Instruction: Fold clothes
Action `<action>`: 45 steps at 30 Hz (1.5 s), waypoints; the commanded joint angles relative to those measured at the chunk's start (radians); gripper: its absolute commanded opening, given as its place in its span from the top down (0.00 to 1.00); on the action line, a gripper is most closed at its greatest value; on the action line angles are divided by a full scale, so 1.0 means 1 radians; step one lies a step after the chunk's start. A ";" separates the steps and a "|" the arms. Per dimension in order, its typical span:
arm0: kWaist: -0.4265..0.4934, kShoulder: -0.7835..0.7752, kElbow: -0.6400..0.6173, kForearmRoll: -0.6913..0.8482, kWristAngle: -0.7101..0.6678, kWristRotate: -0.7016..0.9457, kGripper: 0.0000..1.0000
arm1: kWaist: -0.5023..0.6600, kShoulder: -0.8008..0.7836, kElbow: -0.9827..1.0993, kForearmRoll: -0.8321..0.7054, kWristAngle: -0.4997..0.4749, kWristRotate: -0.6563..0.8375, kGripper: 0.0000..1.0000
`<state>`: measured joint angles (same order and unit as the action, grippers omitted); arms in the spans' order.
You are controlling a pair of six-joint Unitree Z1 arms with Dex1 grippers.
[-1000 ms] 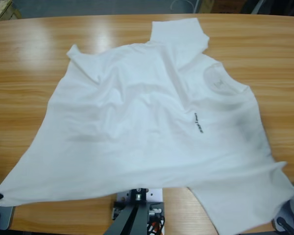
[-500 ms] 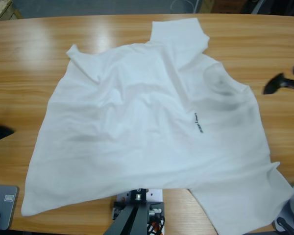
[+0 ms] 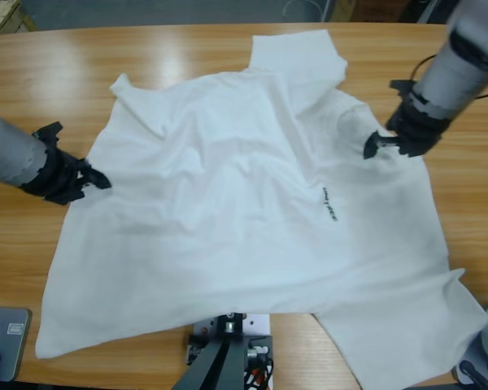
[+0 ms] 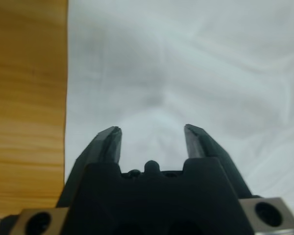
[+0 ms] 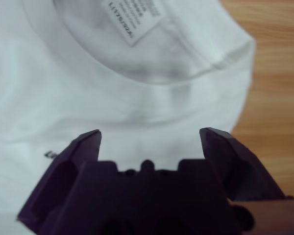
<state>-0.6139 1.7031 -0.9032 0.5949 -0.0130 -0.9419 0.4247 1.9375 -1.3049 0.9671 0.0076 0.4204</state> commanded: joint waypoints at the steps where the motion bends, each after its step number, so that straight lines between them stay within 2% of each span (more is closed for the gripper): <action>1: 0.051 0.159 -0.053 -0.014 0.007 0.022 0.33 | -0.057 0.195 -0.135 0.022 0.021 -0.045 0.18; 8: 0.132 0.228 -0.091 -0.014 -0.022 0.045 0.33 | -0.070 0.307 -0.287 0.076 0.019 -0.054 0.18; 19: 0.166 0.302 -0.135 -0.012 -0.046 0.053 0.34 | -0.084 0.382 -0.352 0.090 0.004 -0.055 0.18; 30: 0.359 0.279 -0.189 -0.009 -0.043 0.137 0.34 | -0.165 0.488 -0.563 0.190 -0.033 -0.054 0.20; 42: 0.402 0.285 -0.303 -0.009 -0.051 0.207 0.33 | -0.236 0.505 -0.726 0.275 -0.052 -0.065 0.21; 43: 0.408 0.291 -0.307 -0.009 -0.063 0.211 0.33 | -0.236 0.497 -0.738 0.281 -0.052 -0.068 0.19; 45: 0.416 0.299 -0.314 -0.006 -0.073 0.224 0.33 | -0.236 0.466 -0.749 0.288 -0.052 -0.070 0.05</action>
<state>-0.2269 1.9275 -1.1952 0.5939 -0.0529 -0.7587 0.2121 2.3849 -2.0092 1.2238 -0.0257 0.3735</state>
